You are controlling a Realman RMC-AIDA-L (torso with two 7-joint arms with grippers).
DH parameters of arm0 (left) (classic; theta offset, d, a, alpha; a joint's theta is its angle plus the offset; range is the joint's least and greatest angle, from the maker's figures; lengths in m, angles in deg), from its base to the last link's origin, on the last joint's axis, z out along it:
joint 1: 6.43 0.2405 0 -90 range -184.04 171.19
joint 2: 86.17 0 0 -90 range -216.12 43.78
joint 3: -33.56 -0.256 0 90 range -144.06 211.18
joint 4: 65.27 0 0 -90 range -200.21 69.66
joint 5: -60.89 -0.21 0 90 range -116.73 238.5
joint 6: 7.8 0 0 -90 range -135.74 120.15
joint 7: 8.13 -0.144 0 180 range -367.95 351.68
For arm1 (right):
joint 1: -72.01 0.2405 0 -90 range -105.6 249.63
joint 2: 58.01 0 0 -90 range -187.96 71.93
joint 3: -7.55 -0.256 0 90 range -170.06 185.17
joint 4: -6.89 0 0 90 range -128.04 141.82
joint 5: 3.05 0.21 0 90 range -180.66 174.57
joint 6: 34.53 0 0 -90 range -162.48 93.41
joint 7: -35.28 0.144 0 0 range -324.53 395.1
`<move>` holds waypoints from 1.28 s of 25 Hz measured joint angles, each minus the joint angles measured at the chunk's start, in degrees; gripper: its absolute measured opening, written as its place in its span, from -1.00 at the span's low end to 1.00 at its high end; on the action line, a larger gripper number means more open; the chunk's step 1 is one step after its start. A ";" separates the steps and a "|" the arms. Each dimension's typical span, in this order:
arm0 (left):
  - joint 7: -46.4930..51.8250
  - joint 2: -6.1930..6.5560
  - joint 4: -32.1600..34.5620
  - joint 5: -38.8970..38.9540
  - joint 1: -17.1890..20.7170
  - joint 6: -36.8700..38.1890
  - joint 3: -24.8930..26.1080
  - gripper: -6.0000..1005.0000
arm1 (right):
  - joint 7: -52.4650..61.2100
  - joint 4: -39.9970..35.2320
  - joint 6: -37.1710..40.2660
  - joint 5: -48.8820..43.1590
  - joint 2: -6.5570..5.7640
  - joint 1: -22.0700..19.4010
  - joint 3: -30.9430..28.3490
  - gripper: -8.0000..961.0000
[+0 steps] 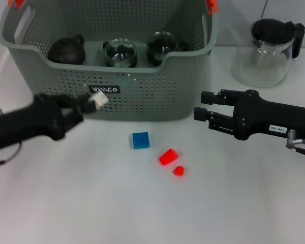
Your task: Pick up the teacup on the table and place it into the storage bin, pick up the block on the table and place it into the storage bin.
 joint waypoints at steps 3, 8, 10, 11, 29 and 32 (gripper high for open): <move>2.98 0.88 1.29 0.33 -0.94 4.01 3.68 -0.59 | -0.09 -0.03 0.06 0.00 0.00 0.00 -0.20 0.09; 8.12 2.29 1.81 3.29 -4.01 7.53 7.73 -0.58 | -0.23 -0.13 0.19 0.00 0.06 -0.01 -0.44 0.09; 11.44 2.91 2.16 4.95 -5.97 7.12 7.86 -0.57 | -0.21 -0.18 0.20 0.00 0.08 0.00 -0.45 0.09; 13.94 3.45 2.35 5.75 -7.71 6.22 7.87 -0.57 | -0.18 -0.17 0.19 0.00 0.09 0.02 -0.47 0.09; 42.75 3.33 14.31 -5.15 -15.46 -28.92 -16.85 -0.51 | -0.06 0.08 0.36 0.01 0.44 0.53 -0.44 0.08; 39.82 0.77 20.85 -5.02 -13.25 -28.23 -17.04 -0.39 | -0.05 0.03 0.36 0.01 0.44 0.58 -0.44 0.08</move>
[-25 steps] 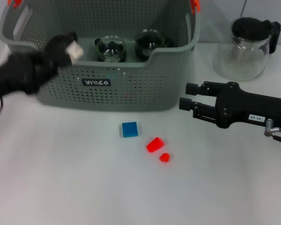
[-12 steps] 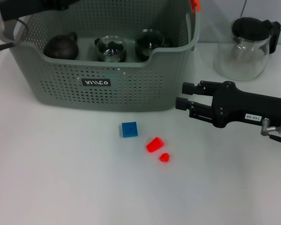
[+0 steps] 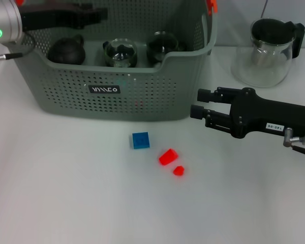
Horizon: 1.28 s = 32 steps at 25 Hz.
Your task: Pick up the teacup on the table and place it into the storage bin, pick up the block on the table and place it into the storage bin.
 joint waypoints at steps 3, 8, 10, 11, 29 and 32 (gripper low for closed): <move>-12.32 -4.96 9.39 5.39 5.82 3.95 0.37 -0.22 | -0.28 0.03 0.08 0.00 0.00 0.02 0.11 0.08; -27.93 -7.54 9.33 18.75 13.67 11.32 0.00 0.13 | -1.18 0.04 1.51 -0.50 0.00 -0.03 0.58 0.08; -30.93 -7.30 5.66 23.35 16.24 14.32 -0.04 0.31 | -2.46 0.13 2.64 -0.66 0.00 -0.47 0.66 0.08; -30.94 -6.97 3.75 24.02 17.11 15.59 0.15 0.39 | -3.06 0.15 3.05 -0.71 0.00 -0.83 0.59 0.08; -55.75 -7.34 -21.73 9.26 14.60 10.84 0.04 0.40 | -1.51 0.09 1.46 -0.46 -0.50 -1.34 -0.35 0.08; -55.73 -6.88 -24.66 9.20 12.44 6.37 -1.38 0.40 | -1.35 0.08 1.39 -0.45 -0.42 -1.34 -0.37 0.09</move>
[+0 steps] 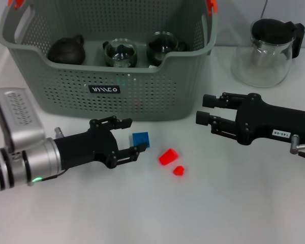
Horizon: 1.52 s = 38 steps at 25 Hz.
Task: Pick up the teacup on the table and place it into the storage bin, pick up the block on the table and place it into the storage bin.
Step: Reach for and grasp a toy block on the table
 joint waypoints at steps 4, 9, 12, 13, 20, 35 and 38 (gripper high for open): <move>-0.12 -0.03 -2.75 -0.05 -1.89 -4.38 -0.35 0.40 | 0.01 -0.02 -0.38 0.00 0.17 0.00 -0.39 0.09; -0.34 -0.51 -3.70 -0.21 -2.87 -7.34 -0.89 0.40 | 0.02 0.02 -0.42 0.00 0.16 0.06 -0.43 0.08; -0.19 -0.66 -3.74 -0.26 -3.06 -9.24 -2.71 0.40 | 0.02 0.01 -0.50 0.00 0.09 0.00 -0.43 0.08; -0.12 -0.67 -3.74 -0.26 -3.12 -9.79 -3.20 0.40 | 0.02 0.02 -0.53 0.00 0.09 -0.03 -0.43 0.08; 0.05 -0.95 -4.69 0.21 -3.90 -14.34 -5.04 0.40 | 0.02 -0.02 -0.55 -0.05 0.18 -0.10 -0.42 0.08; 0.11 -0.71 -7.56 -0.10 -6.41 -17.73 -5.12 0.39 | 0.02 0.05 -0.51 -0.16 0.24 -0.16 -0.42 0.08; 0.12 -0.64 -7.18 -0.12 -5.66 -16.55 -5.14 0.40 | 0.02 0.06 -0.49 -0.09 0.16 -0.29 -0.43 0.08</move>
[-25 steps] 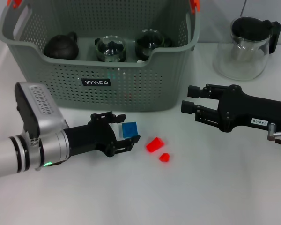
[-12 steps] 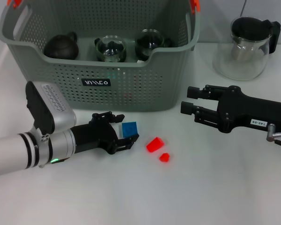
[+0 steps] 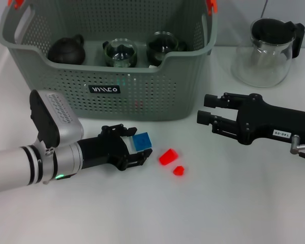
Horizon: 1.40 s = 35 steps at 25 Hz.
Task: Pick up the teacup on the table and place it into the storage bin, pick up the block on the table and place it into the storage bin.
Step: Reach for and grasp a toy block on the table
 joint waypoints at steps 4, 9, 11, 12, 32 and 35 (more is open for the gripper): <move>0.06 0.07 0.17 -0.58 0.38 0.35 0.05 0.40 | 0.00 0.01 0.06 0.03 -0.05 0.19 -0.05 0.08; 0.08 0.07 0.19 -0.66 0.49 0.18 0.44 0.37 | 0.00 0.01 0.05 0.07 -0.08 0.31 -0.08 0.08; 0.08 0.04 0.19 -0.57 0.35 -0.23 0.35 0.36 | 0.00 0.01 0.04 0.10 -0.08 0.33 -0.08 0.08; 0.08 0.03 0.19 -0.54 0.26 -0.35 0.34 0.35 | 0.00 0.00 0.03 0.12 -0.08 0.33 -0.08 0.08; 0.08 -0.20 -0.08 -0.31 -0.29 -1.65 0.18 0.19 | 0.00 0.00 0.14 0.12 -0.18 0.44 -0.08 0.09; 0.08 -0.19 -0.07 -0.31 -0.30 -1.66 0.19 0.18 | 0.00 0.00 0.25 0.09 -0.18 0.44 -0.08 0.09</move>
